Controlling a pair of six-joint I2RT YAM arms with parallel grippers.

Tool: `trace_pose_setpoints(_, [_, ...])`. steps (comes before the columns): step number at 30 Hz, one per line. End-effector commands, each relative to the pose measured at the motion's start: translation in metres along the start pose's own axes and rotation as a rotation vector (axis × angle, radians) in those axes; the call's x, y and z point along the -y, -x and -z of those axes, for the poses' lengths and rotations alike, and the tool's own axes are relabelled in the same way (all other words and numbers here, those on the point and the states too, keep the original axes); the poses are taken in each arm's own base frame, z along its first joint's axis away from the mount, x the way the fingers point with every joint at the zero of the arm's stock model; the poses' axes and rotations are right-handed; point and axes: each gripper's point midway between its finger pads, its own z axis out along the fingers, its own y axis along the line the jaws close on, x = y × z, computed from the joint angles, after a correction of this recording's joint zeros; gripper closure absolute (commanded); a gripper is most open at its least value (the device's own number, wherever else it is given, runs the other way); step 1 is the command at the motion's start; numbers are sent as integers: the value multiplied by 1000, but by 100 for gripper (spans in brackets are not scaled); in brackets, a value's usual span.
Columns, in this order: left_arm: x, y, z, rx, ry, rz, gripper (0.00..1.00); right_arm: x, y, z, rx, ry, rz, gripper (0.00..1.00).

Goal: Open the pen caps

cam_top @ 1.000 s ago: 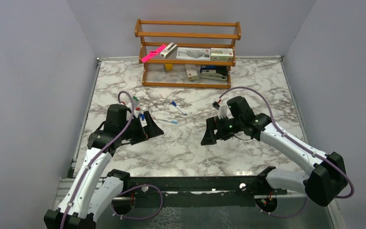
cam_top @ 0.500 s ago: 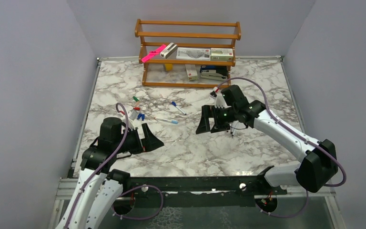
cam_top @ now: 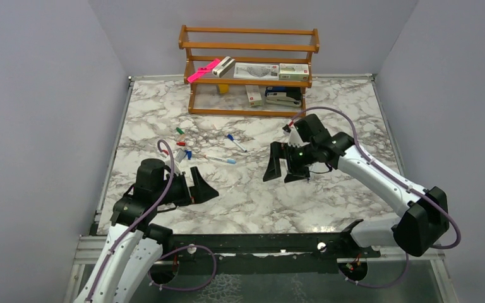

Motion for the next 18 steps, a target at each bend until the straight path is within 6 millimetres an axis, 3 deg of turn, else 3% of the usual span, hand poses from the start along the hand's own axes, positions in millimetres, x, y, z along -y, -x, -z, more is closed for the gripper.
trace_pose_setpoints(1, [0,5,-5,29,-21,-35,1,-11,8,1,-15,7,-4,0])
trace_pose_setpoints(7, [-13,2,-9,42,16,-24,1,-25,47,-11,27,26,79,0])
trace_pose_setpoints(12, [-26,-5,-10,47,58,0,1,-33,90,-25,106,27,196,3])
trace_pose_setpoints(18, [-35,6,-6,80,149,30,1,-22,130,-59,165,-22,282,8])
